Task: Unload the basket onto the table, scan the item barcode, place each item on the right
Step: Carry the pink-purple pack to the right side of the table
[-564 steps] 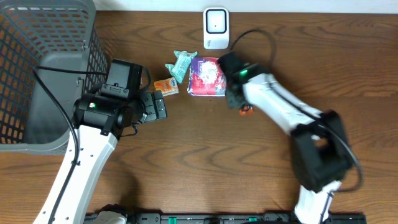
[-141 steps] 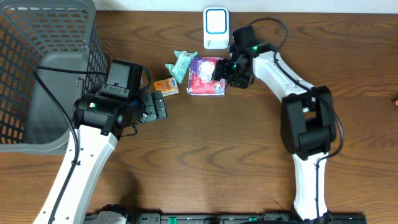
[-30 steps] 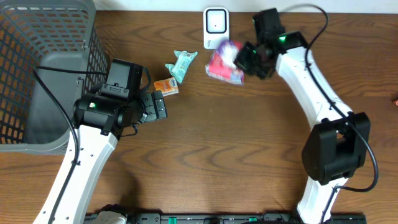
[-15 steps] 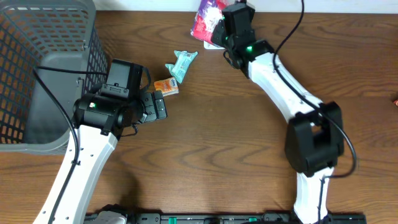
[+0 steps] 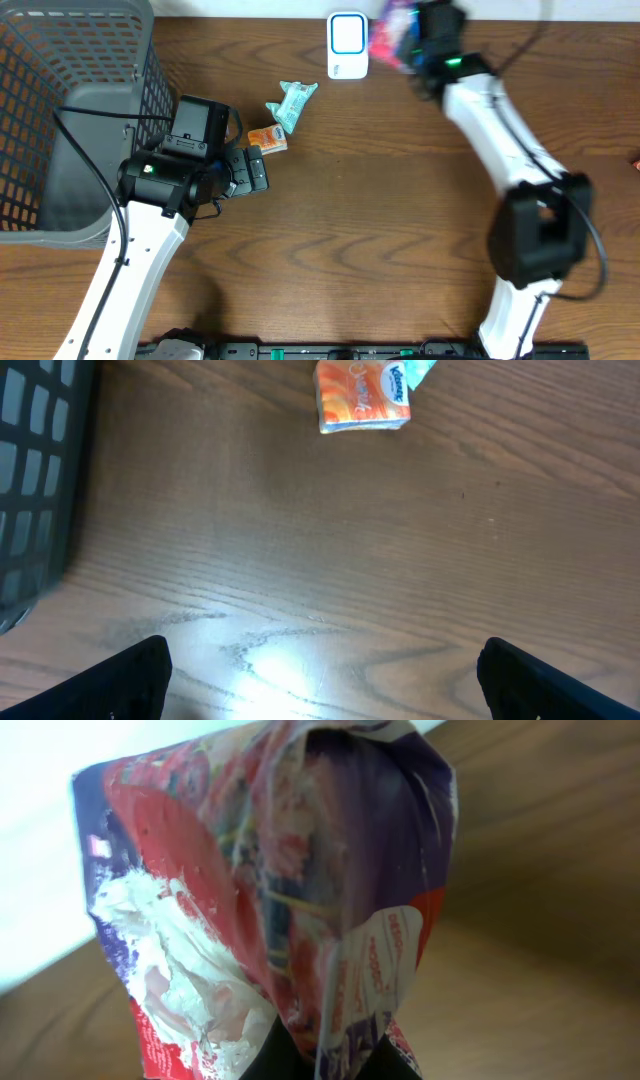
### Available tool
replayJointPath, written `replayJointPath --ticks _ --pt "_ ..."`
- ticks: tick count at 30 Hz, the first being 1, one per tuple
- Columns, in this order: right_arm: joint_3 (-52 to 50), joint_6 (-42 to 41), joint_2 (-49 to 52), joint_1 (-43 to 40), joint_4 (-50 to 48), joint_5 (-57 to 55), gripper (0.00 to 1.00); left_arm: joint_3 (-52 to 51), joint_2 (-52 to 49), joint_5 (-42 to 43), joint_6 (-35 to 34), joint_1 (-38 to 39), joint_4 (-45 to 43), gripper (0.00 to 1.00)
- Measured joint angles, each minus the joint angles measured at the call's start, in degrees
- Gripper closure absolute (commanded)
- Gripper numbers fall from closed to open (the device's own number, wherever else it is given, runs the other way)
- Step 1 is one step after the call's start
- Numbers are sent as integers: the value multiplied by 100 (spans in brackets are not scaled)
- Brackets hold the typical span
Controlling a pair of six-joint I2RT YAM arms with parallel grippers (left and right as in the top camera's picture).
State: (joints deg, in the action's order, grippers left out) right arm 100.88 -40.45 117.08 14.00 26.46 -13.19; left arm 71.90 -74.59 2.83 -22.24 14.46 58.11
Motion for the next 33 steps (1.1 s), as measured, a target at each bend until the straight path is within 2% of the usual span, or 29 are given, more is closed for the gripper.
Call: replayJointPath --ticks 5,11,13,14,15,19,26,30,33 --pt "55 -116 -584 -999 1349 -1217 99 0 0 0 0 0 0 2" --pt "57 -142 -369 -2085 2031 -1980 99 0 2 0 0 0 -2 2" --pt "57 -142 -234 -2455 2015 -2090 81 0 0 0 0 0 0 2" --pt "55 -127 -166 -2647 1989 -2131 65 0 0 0 0 0 -2 2" --pt "52 -127 -107 -2844 1923 -2146 53 0 0 0 0 0 0 2" --pt "52 101 -4 -3381 1727 -2055 31 0 0 0 0 0 -2 2" --pt "52 1029 0 -3805 1700 -1038 34 0 0 0 0 0 0 2" --pt "52 1580 0 -3661 1718 323 34 0 0 0 0 0 -2 2" --pt "52 1805 2 -3423 1832 1757 32 0 0 0 0 0 -2 2"
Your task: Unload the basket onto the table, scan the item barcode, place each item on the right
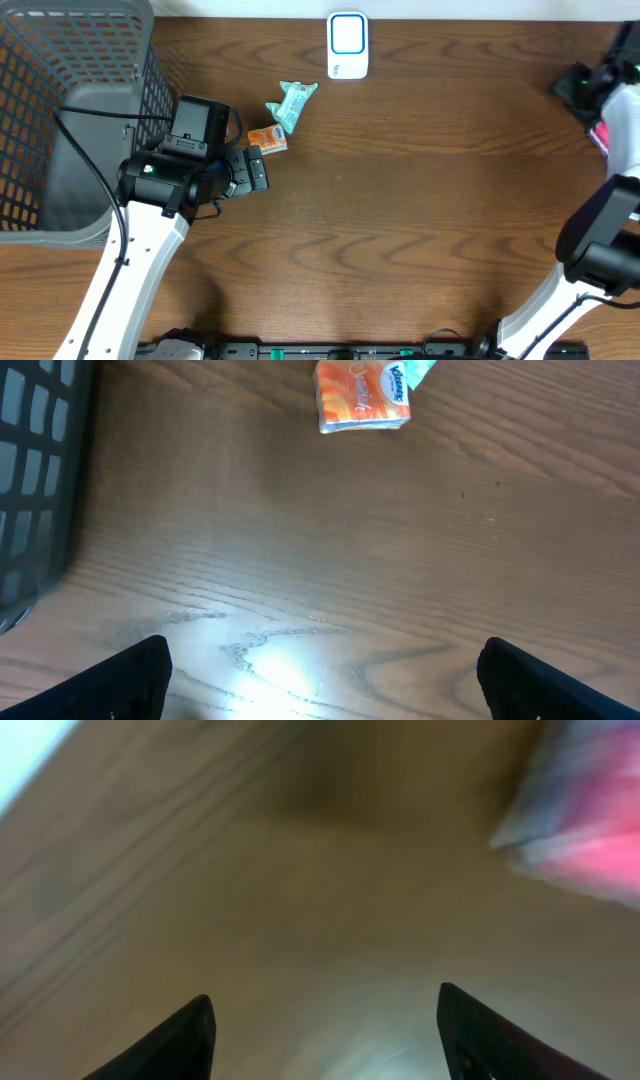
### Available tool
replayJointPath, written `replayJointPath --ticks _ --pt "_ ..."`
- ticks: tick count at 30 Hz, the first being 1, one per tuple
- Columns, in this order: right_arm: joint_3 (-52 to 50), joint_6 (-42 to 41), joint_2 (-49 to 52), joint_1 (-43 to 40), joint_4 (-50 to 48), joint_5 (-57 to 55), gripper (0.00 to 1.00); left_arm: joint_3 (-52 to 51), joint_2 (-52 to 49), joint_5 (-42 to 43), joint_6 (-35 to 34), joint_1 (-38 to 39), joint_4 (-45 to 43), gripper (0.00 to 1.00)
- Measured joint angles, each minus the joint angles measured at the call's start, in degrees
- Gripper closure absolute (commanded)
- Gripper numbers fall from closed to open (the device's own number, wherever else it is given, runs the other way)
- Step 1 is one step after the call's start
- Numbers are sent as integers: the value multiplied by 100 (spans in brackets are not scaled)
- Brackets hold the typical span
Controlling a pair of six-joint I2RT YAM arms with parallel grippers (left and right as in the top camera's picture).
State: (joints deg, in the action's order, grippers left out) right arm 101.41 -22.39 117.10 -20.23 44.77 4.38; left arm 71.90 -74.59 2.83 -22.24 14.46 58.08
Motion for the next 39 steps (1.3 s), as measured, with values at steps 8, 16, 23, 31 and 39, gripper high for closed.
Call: replayJointPath --ticks 8,16,23,31,39 --pt "0 319 2 1462 363 2280 1 0 0 0 0 0 2 2" --pt "0 229 7 3421 -83 1856 0 0 0 0 0 0 2 2" --pt "0 -87 122 4684 -1029 1624 1 0 0 2 0 0 2 2" --pt "-7 -907 833 5366 -1906 1377 8 0 0 0 0 0 2 2" --pt "-9 -1746 1480 5490 -2522 1274 20 0 0 2 0 0 4 2"
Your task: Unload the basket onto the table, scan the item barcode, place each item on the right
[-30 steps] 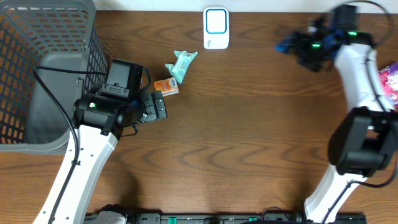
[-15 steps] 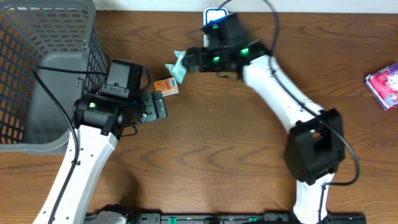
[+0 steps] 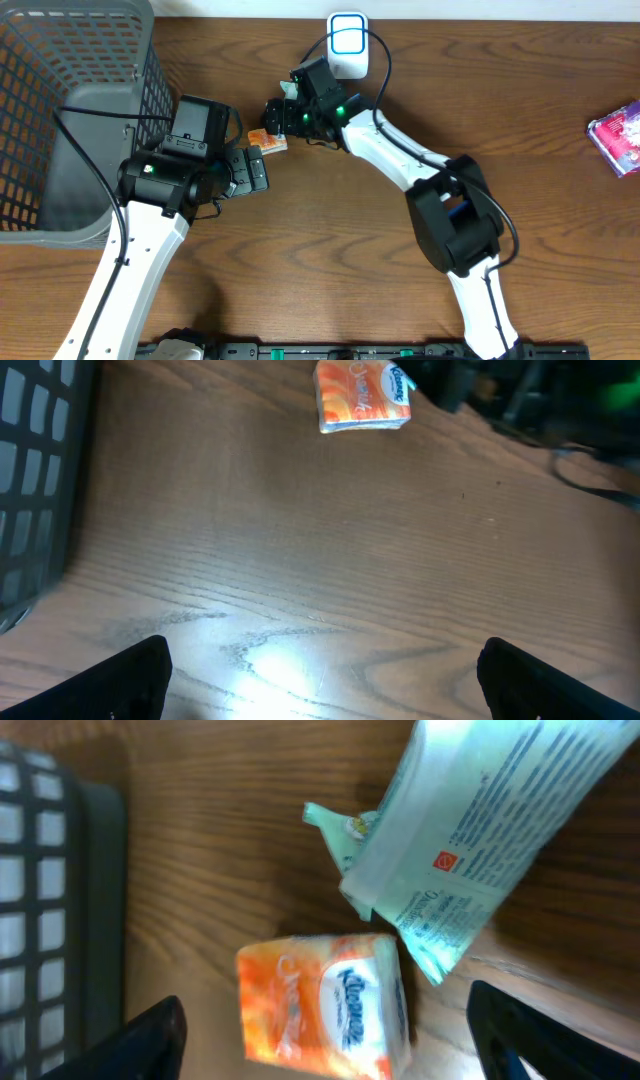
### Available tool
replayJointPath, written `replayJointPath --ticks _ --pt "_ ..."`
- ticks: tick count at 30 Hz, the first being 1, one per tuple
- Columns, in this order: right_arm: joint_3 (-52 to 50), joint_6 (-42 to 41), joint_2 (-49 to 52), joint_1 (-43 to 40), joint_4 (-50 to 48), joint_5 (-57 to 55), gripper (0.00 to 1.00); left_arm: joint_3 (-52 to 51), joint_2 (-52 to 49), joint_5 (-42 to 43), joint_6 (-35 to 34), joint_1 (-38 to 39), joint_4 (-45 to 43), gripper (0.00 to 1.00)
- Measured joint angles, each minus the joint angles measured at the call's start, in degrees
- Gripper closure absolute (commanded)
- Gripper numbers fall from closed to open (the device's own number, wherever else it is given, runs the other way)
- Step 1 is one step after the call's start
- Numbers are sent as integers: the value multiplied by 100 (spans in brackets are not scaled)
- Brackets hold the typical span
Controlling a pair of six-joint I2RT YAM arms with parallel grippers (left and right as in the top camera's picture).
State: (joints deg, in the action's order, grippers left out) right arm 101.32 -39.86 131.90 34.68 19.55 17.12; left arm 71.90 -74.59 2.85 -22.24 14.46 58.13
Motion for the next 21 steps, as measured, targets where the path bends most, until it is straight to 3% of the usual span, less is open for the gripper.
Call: replayJointPath --ticks 2,5,8,9,16,21 --pt "0 -142 149 35 -79 59 25 0 0 -2 0 0 -2 2" --pt "0 -273 350 61 -155 243 42 0 0 -2 0 0 -4 2" --pt "7 -363 363 96 -44 295 75 0 0 -2 0 0 -2 2" --pt "7 -343 374 103 -13 313 97 0 0 -2 0 0 -4 2" --pt "26 -295 385 76 304 452 99 0 0 -2 0 0 -4 2" --pt "31 39 164 -90 1340 540 99 0 0 -2 0 0 -2 2"
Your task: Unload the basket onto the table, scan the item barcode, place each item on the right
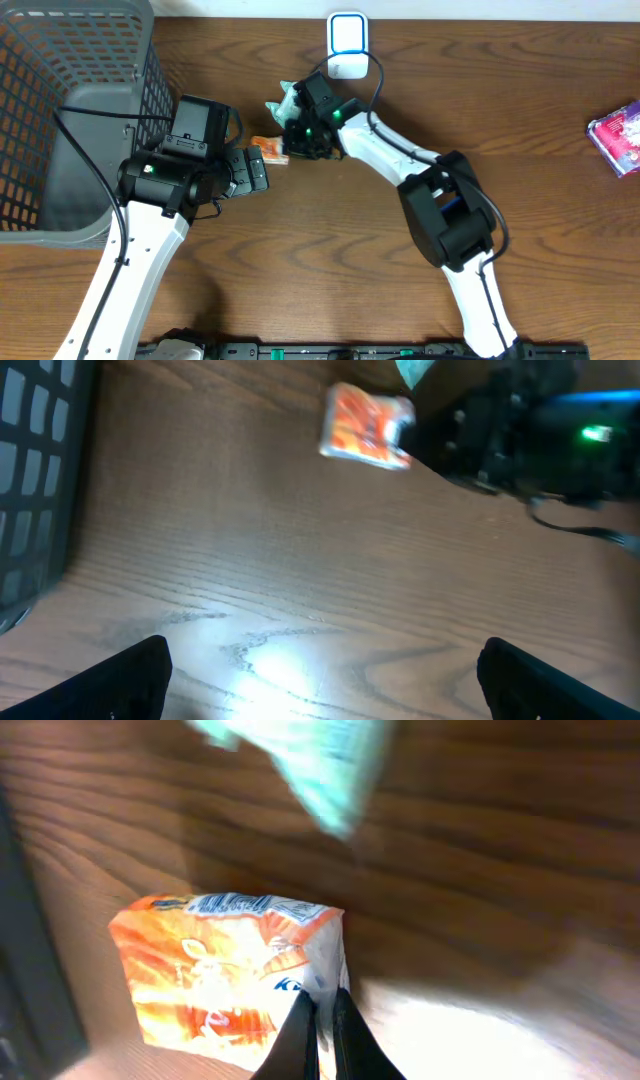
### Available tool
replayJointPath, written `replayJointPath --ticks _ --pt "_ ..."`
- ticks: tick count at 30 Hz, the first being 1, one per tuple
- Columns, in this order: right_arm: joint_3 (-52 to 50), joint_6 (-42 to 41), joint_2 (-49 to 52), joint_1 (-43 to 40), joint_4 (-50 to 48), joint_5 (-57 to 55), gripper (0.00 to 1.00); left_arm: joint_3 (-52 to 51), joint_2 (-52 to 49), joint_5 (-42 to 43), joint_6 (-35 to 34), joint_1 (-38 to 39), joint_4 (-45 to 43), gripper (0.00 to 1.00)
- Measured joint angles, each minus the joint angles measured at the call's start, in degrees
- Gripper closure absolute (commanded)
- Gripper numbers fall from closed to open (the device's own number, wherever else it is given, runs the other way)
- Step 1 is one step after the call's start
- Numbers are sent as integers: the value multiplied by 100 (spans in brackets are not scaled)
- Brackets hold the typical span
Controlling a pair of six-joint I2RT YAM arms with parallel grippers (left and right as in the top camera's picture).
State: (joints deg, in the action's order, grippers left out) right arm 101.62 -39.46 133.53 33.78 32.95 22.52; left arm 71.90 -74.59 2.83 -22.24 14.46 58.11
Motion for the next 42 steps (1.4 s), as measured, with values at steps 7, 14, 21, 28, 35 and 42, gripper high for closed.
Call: replayJointPath --ticks 7,14,21,28,35,42 --pt "-13 422 -564 -350 2129 -1167 99 0 0 2 0 0 2 2" --pt "-24 568 -1108 -623 3023 -2798 93 0 0 0 0 0 0 2" --pt "-22 1926 -1416 -728 1790 -2151 44 0 2 0 0 0 0 2" --pt "-22 2553 -1185 -529 645 -1134 39 0 0 2 0 0 0 2" --pt "-24 2874 -295 -365 448 -323 52 0 0 0 0 0 0 2" --pt "-48 3001 -214 -310 1340 -118 63 0 0 0 0 0 2 2"
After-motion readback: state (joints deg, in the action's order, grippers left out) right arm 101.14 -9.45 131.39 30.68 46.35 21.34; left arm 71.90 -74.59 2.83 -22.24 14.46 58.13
